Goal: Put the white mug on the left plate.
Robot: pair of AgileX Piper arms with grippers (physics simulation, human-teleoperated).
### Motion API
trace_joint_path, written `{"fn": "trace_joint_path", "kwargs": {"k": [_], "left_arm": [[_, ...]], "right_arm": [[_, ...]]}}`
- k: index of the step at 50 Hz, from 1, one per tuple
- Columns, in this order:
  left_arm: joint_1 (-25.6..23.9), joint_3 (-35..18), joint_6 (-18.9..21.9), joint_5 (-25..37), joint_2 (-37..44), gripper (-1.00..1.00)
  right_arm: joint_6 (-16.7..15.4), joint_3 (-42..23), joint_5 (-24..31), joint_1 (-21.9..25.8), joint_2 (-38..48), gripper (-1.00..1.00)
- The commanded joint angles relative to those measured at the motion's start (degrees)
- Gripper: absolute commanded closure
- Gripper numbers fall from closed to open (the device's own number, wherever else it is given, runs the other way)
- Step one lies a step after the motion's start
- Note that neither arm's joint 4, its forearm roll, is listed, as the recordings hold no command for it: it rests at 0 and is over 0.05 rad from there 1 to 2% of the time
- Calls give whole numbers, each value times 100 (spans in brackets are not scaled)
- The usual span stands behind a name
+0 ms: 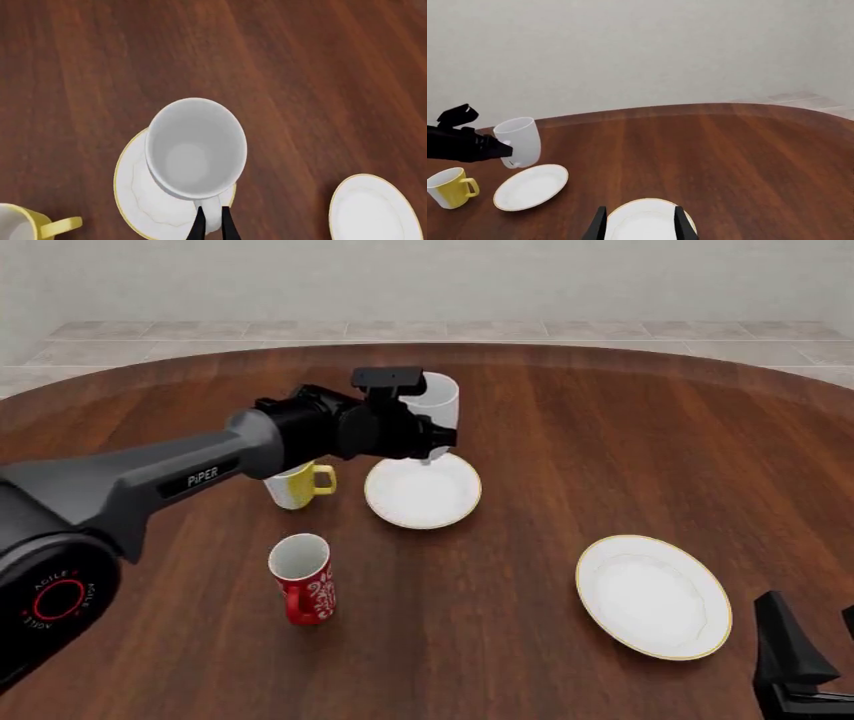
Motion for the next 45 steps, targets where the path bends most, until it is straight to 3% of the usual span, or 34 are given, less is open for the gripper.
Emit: {"fn": "trace_joint_path", "kwargs": {"k": [1, 18, 45], "left_arm": [[39, -97, 19, -33, 116, 100], [165, -216, -20, -55, 365, 100], [40, 302, -414, -399, 321, 100]], "right_arm": [[9, 0, -1, 4, 0, -100], [22, 1, 0, 0, 0, -100], [-3, -1, 21, 10, 0, -100]]}}
